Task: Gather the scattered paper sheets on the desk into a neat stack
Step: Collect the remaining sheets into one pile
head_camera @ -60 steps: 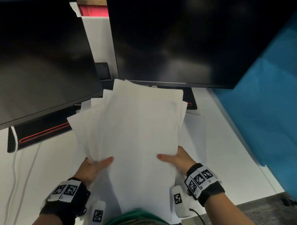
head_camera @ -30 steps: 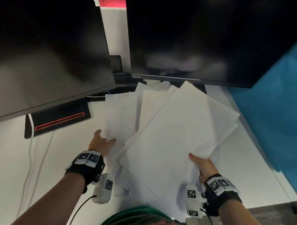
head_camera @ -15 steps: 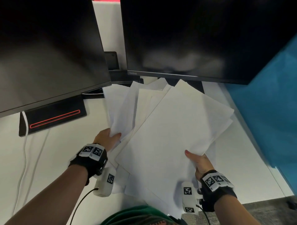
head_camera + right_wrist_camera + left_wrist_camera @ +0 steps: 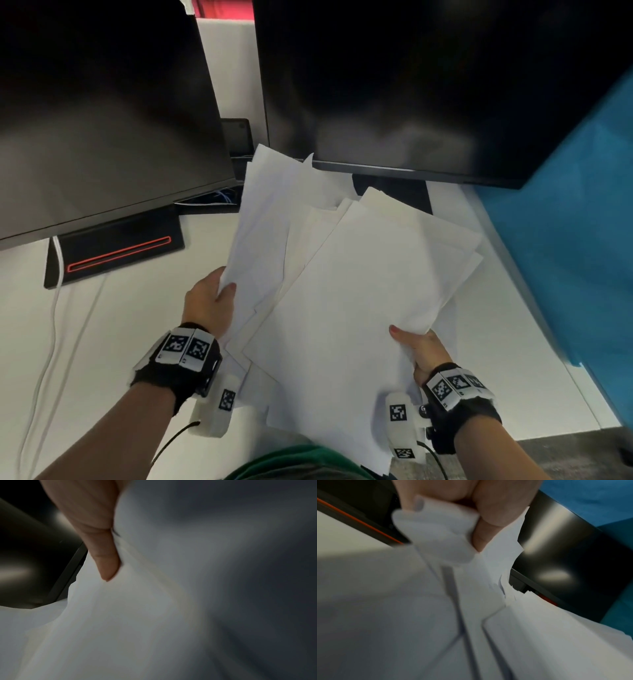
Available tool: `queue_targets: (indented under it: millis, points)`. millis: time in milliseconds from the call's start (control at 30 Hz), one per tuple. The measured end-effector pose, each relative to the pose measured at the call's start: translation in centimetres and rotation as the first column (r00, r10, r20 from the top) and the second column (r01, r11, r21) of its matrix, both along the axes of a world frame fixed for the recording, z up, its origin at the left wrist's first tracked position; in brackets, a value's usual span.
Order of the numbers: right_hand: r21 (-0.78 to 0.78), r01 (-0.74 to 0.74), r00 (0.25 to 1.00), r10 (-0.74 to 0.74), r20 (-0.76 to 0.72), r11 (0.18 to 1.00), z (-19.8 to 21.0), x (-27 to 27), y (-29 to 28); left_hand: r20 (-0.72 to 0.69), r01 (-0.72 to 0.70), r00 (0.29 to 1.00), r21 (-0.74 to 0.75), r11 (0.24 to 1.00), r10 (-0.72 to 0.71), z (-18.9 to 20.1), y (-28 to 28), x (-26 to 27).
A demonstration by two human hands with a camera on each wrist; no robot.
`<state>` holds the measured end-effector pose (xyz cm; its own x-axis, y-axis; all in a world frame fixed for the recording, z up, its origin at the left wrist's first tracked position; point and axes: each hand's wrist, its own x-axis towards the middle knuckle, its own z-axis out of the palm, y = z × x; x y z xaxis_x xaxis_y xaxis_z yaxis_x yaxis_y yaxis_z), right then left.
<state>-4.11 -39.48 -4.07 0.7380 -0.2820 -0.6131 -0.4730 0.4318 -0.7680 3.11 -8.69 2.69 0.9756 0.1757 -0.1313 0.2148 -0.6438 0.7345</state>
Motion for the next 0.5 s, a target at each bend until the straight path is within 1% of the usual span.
queue_targets:
  millis: [67, 133, 200, 267, 300, 367, 433, 500]
  points:
    - [-0.005, -0.007, 1.000, 0.007, 0.003, 1.000, 0.0, 0.1, 0.0, 0.018, -0.048, 0.999, -0.032, 0.998, 0.049, 0.4, 0.4, -0.3]
    - [-0.010, -0.011, 1.000, 0.011, 0.006, 1.000, 0.1, 0.2, 0.1, -0.037, -0.038, 0.999, -0.032, 0.999, 0.037, 0.4, 0.3, -0.7]
    - [-0.024, -0.021, 1.000, 0.021, 0.007, 0.999, 0.2, 0.2, 0.3, -0.139, 0.013, 0.990, 0.037, 0.999, -0.008, 0.0, -0.1, -0.9]
    - [-0.042, -0.032, 0.999, 0.032, 0.002, 0.999, 0.4, 0.2, 0.3, -0.213, 0.008, 0.977, 0.093, 0.996, 0.012, -0.5, -0.4, -0.9]
    - [-0.051, -0.042, 0.999, 0.042, -0.003, 0.998, 0.5, 0.1, 0.3, -0.228, -0.011, 0.973, 0.107, 0.994, 0.035, -0.5, -0.5, -0.9]
    - [-0.072, -0.075, 0.997, 0.075, -0.015, 0.995, 0.7, 0.0, 0.2, -0.197, -0.040, 0.978, 0.153, 0.987, 0.070, -0.2, -0.4, -1.1]
    - [-0.091, -0.094, 0.995, 0.093, -0.021, 0.991, 0.9, 0.0, 0.2, -0.110, -0.068, 0.990, 0.180, 0.981, 0.089, 0.5, -0.2, -1.4]
    - [-0.110, -0.101, 0.995, 0.098, -0.026, 0.989, 0.8, 0.0, 0.1, -0.016, -0.107, 0.994, 0.176, 0.979, 0.112, 1.9, -0.1, -2.1]
